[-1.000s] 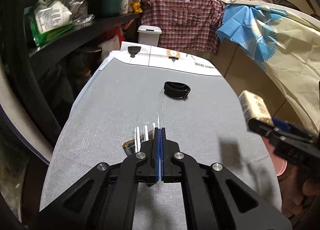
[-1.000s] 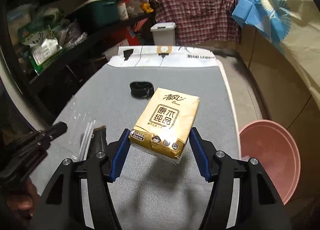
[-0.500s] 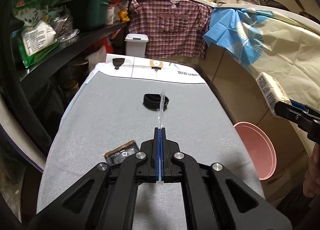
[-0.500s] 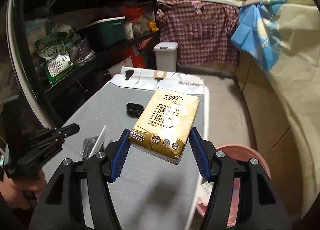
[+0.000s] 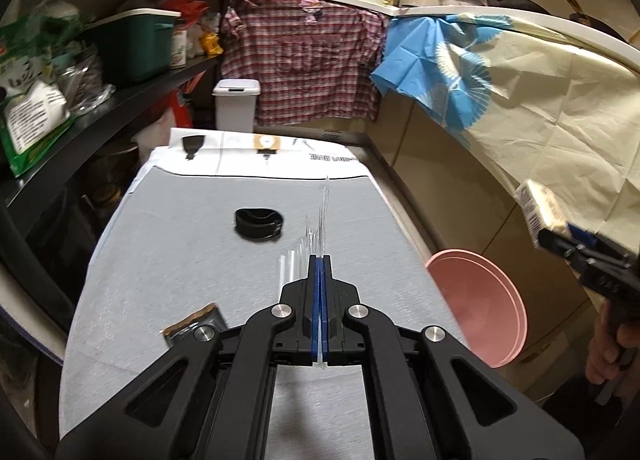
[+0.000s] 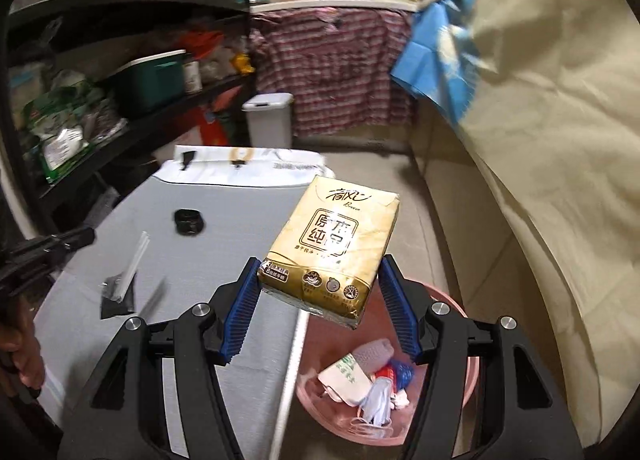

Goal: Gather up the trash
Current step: 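Carry the straws packet and yellow tissue pack in both tools toward the pink bin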

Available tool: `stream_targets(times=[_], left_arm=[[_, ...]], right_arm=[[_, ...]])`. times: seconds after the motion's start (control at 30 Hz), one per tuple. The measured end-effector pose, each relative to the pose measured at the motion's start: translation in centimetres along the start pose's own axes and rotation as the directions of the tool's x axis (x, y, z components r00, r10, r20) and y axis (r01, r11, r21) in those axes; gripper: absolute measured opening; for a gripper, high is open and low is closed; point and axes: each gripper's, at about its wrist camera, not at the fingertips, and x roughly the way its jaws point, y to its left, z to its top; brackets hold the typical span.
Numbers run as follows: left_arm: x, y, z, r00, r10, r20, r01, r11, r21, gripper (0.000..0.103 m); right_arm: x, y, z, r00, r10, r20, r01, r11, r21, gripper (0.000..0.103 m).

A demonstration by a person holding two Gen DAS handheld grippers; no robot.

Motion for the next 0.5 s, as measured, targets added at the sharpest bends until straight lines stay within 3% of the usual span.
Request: stream_targets(times=[0.5], left_arm=[[2.6, -6.2, 2.0, 0.989, -0.135, -0.056, 0.139, 0.988, 0.062, 0.0]], right_arm=[[0.6, -4.0, -1.5, 0.997, -0.065, -0.028, 0.067, 0.995, 0.068, 0.06]])
